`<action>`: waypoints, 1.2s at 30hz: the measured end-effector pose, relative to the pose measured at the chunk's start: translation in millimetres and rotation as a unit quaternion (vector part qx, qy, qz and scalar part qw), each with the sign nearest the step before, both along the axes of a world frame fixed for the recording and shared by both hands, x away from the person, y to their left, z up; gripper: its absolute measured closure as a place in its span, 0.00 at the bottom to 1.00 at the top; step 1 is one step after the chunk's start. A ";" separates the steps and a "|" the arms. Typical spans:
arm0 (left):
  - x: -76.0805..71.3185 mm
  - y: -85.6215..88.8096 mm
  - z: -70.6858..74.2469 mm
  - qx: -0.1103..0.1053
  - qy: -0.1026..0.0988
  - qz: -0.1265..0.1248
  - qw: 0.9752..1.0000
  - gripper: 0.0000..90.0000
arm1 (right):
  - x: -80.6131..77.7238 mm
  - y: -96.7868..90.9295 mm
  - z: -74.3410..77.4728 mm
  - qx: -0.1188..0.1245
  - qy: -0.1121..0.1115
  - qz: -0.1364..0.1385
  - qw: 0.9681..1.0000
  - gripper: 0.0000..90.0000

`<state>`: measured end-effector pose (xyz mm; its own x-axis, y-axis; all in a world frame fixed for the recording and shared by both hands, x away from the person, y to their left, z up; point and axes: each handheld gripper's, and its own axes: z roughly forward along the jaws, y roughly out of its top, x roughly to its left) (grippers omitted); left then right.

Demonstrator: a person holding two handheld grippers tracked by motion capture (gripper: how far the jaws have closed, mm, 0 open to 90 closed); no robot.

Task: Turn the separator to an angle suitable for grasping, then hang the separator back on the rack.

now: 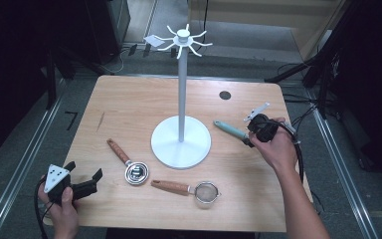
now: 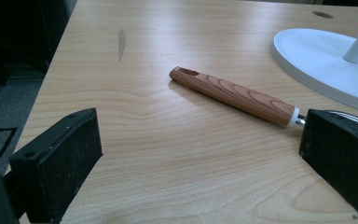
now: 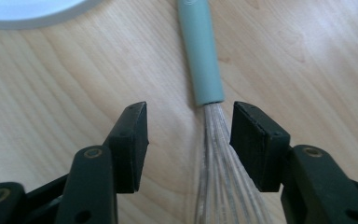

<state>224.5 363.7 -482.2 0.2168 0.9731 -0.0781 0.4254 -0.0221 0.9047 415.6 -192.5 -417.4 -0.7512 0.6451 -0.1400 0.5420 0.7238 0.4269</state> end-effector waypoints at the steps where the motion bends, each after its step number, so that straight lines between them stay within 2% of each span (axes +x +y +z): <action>1: 0.5 -0.7 0.1 0.003 0.002 0.001 1.000 0.00 | 4.2 1.8 -0.4 -0.013 0.001 0.008 1.000 0.53; 8: 1.7 -4.6 -0.1 0.016 0.004 -0.001 1.000 0.00 | 14.6 4.8 3.7 -0.013 0.019 0.012 1.000 0.54; 10: 1.0 -5.8 -0.1 0.024 0.002 -0.004 1.000 0.00 | 18.0 7.5 5.0 -0.020 0.023 0.012 0.999 0.54; 12: 0.7 -6.6 -0.2 0.025 -0.001 -0.007 1.000 0.00 | 22.4 11.6 5.9 -0.036 0.019 0.010 0.999 0.54; 14: 0.7 -5.7 -0.1 0.022 0.000 -0.007 1.000 0.00 | 25.6 13.6 4.8 -0.041 0.019 0.004 0.999 0.51; 17: 0.6 -4.8 0.0 0.018 0.001 -0.007 1.000 0.00 | 29.5 14.1 2.7 -0.047 0.020 0.006 0.999 0.51; 23: 0.7 -4.6 -0.1 0.017 0.000 -0.009 1.000 0.00 | 40.6 16.0 -5.4 -0.060 0.051 0.008 0.997 0.53; 29: 0.8 -4.3 -0.1 0.015 0.001 -0.010 1.000 0.00 | 47.6 20.4 -5.1 -0.063 0.065 0.008 0.996 0.57; 34: 2.4 -5.2 -0.1 0.016 0.004 -0.020 1.000 0.00 | 56.0 28.9 -8.4 -0.077 0.084 0.015 0.993 0.60; 36: 2.6 -5.0 -0.1 0.015 0.004 -0.019 1.000 0.00 | 58.5 30.4 -9.3 -0.073 0.088 0.013 0.993 0.62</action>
